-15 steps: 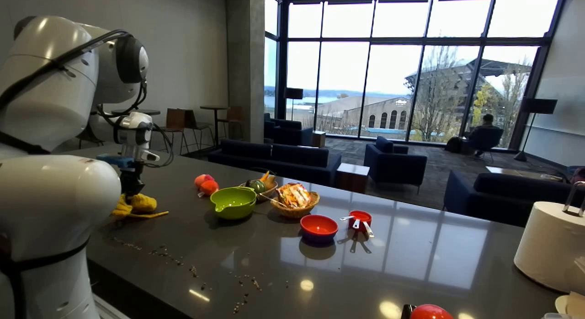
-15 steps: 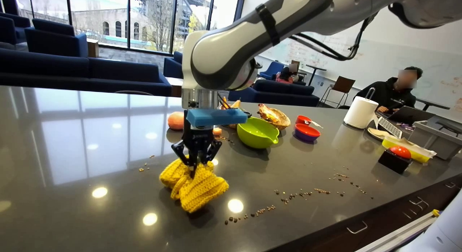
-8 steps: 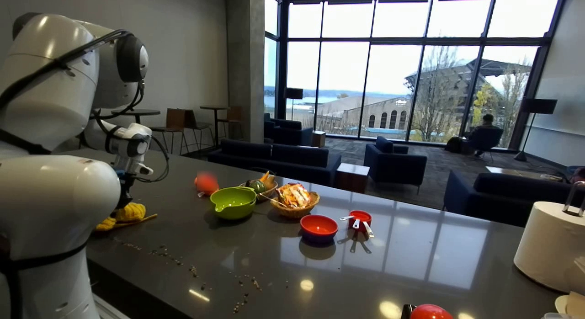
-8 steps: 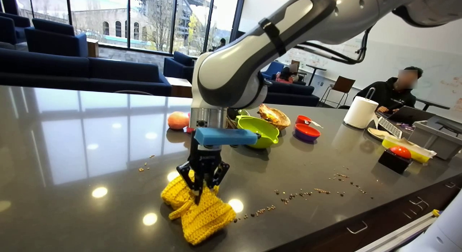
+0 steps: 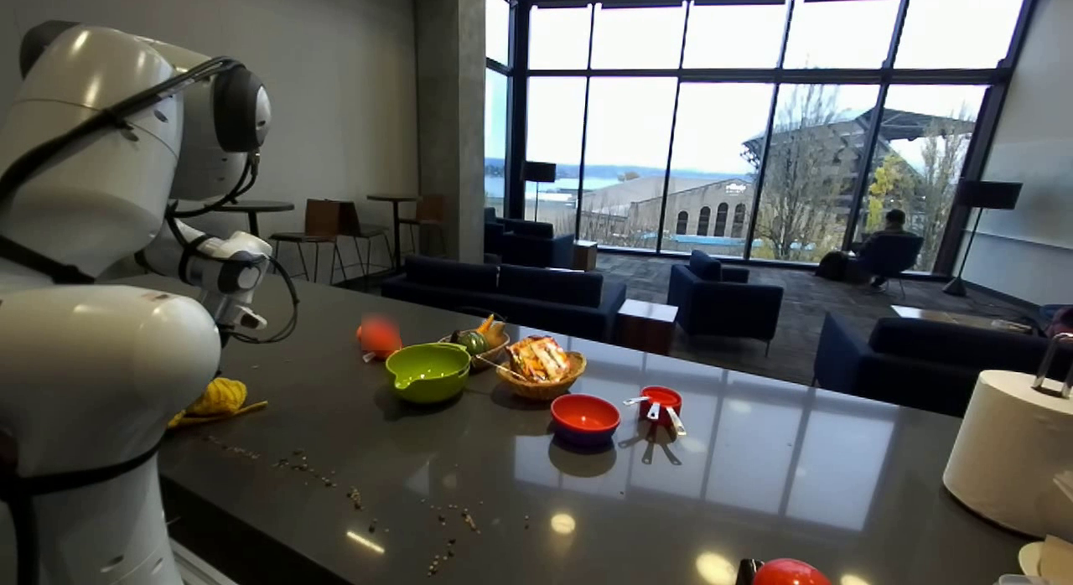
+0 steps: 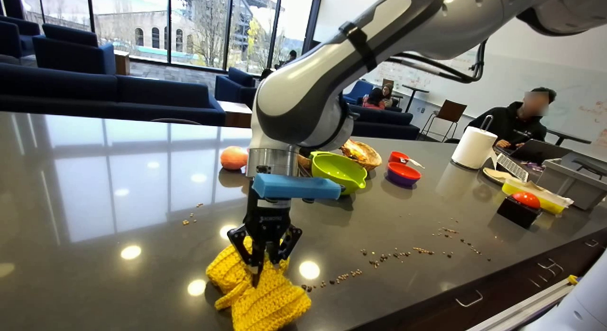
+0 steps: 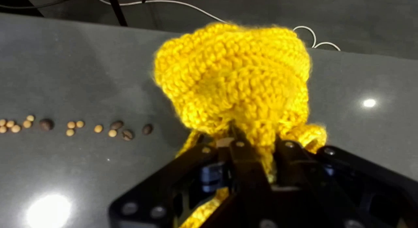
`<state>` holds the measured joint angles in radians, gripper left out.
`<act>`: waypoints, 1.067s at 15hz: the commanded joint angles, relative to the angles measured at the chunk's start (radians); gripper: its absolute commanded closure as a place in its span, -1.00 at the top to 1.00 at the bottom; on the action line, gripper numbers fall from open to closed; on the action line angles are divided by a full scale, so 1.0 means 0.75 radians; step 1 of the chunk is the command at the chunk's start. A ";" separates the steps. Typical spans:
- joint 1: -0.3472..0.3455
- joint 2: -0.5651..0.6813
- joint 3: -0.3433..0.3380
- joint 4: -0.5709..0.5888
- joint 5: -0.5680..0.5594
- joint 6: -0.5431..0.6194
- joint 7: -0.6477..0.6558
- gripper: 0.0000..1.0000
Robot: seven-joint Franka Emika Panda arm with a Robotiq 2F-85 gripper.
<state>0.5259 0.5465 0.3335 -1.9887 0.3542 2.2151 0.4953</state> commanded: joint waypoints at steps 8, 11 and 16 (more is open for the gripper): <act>-0.100 -0.062 0.006 -0.297 0.129 0.202 -0.147 -0.93; -0.119 -0.096 0.004 -0.347 0.134 0.231 -0.152 -0.93; -0.153 -0.187 0.005 -0.478 0.144 0.302 -0.149 -0.93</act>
<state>0.4341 0.4742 0.3361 -2.2409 0.4413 2.3866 0.4008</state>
